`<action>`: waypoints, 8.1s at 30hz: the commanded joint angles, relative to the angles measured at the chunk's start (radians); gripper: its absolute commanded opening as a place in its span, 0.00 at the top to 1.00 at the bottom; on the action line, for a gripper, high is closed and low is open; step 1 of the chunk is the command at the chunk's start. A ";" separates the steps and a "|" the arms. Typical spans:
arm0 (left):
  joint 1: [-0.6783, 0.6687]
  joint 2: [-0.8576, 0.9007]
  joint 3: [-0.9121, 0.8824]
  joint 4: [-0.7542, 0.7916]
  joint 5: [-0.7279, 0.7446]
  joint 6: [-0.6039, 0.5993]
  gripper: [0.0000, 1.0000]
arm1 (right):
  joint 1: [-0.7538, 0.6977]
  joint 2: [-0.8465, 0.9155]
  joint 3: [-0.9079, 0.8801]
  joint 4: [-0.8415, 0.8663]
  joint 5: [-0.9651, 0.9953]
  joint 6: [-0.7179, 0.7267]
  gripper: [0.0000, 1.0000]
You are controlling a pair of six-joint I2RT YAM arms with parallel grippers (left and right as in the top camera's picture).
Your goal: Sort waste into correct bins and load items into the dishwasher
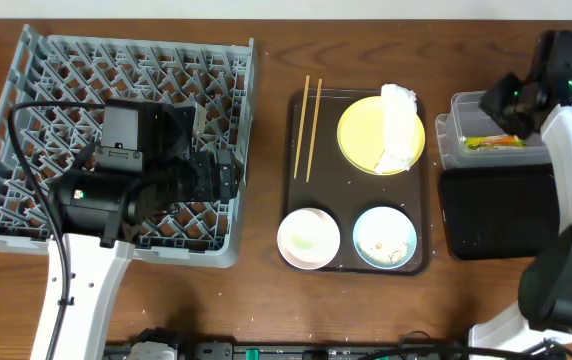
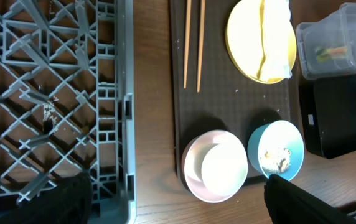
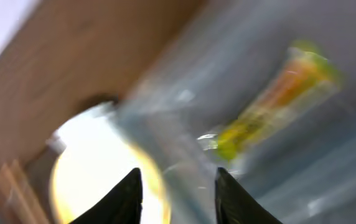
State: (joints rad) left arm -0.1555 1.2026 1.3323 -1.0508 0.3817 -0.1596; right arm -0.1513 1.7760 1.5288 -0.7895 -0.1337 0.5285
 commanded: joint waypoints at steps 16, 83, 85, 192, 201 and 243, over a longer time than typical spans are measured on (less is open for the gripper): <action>-0.003 -0.003 0.023 -0.003 -0.009 0.010 0.11 | 0.385 0.294 -0.006 0.130 0.394 -0.175 0.40; -0.003 -0.003 0.023 -0.034 -0.009 0.010 0.11 | 0.375 0.348 -0.015 0.122 0.167 -0.088 0.99; -0.003 -0.002 0.023 -0.033 -0.009 0.010 0.11 | 0.357 0.301 0.001 0.097 0.079 -0.087 0.99; 0.113 -0.005 0.023 0.381 0.756 -0.160 0.10 | 0.418 -0.138 0.059 0.095 -1.342 -0.518 0.99; 0.029 -0.006 0.023 0.470 0.864 -0.159 0.15 | 0.482 -0.138 0.059 0.220 -1.303 -0.461 0.99; 0.092 -0.039 0.024 0.171 0.352 -0.073 0.44 | 0.359 -0.138 0.059 0.139 -0.802 -0.323 0.43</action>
State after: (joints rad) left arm -0.1020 1.1923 1.3464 -0.8532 0.8806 -0.2581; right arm 0.2485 1.6516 1.5757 -0.6037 -1.1477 0.1986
